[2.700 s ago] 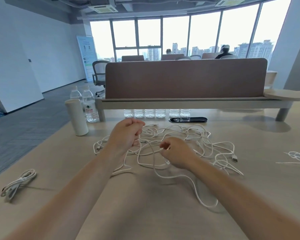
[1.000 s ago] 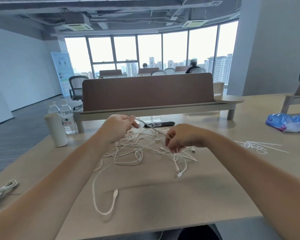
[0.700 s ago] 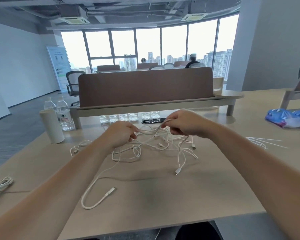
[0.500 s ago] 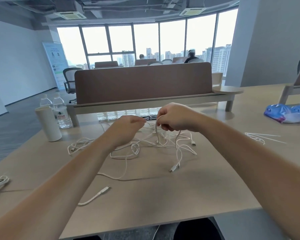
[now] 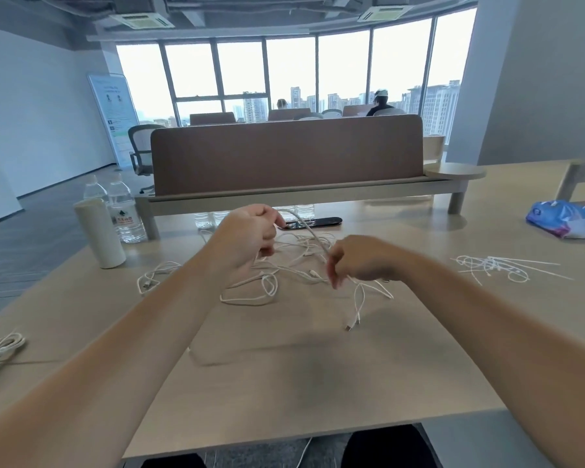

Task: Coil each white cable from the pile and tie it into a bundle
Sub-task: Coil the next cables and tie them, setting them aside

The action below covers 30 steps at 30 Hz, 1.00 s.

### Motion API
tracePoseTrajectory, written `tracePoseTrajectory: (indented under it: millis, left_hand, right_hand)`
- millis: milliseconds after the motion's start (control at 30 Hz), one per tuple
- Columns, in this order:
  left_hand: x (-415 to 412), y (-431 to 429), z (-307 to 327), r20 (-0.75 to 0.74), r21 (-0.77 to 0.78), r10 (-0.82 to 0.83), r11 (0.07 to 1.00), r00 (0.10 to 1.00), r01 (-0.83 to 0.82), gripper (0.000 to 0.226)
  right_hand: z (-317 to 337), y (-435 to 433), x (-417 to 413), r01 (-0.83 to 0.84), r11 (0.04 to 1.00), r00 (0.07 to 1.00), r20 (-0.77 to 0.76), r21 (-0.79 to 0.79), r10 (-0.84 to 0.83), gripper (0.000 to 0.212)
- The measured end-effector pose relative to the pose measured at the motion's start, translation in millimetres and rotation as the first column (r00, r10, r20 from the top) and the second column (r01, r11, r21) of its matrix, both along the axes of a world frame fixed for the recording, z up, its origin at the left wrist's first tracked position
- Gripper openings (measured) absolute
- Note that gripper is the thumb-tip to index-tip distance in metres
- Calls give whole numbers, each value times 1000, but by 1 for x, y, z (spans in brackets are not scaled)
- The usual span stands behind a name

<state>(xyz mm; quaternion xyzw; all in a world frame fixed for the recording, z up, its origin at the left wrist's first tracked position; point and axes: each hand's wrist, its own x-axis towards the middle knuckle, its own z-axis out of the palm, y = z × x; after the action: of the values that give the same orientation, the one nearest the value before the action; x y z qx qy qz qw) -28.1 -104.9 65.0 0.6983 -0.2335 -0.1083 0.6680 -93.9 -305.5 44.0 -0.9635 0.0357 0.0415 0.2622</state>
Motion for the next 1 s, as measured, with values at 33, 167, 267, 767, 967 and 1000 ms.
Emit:
tracePoseTrajectory:
  millis: [33,167,267,767,967,1000]
  left_hand:
    - [2,2,2,-31,-36,11,999,999,-12,30]
    - [2,6,2,-29,17,14,1000,999,-13,31]
    - [5,6,-3,46,172,43,984,998,-51,32]
    - [9,-10,-20,28,376,114,919,993,-116,58]
    - [3,-4,1,351,484,191,801,917,-352,86]
    - [1,-6,3,389,481,136,813,911,-327,75]
  right_hand:
    - [-5,-5,1,4,999,999,-32,-54,-6,29]
    - [-15,-24,7,148,987,987,66,-57,-144,18]
    - [-9,-30,12,207,967,948,214,150,-236,21]
    - [14,-24,11,70,994,933,346,84,-95,16]
    - [18,-23,6,11,997,972,234,-72,7,14]
    - [19,-21,4,-11,996,976,217,-85,29,13]
